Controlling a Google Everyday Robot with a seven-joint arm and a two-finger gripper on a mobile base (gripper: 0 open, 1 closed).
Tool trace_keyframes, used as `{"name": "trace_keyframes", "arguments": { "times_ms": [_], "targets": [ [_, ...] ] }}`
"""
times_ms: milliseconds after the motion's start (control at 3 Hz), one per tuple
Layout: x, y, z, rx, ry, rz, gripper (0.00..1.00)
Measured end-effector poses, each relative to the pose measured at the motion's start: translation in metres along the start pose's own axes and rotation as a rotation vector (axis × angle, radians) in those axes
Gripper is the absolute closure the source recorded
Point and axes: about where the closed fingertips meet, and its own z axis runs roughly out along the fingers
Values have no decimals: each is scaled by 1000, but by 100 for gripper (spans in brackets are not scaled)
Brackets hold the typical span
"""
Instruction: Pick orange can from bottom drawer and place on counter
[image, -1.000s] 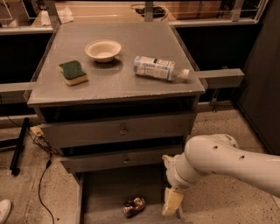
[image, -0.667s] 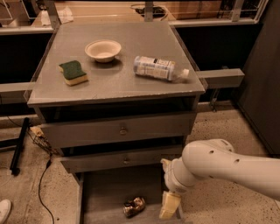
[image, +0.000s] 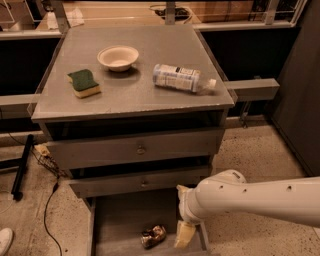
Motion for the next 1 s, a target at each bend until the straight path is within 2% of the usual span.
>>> {"name": "trace_keyframes", "arguments": {
  "times_ms": [333, 1000],
  "targets": [
    [0, 0, 0, 0, 0, 0, 0],
    [-2, -1, 42, -11, -50, -21, 0]
  ]
}}
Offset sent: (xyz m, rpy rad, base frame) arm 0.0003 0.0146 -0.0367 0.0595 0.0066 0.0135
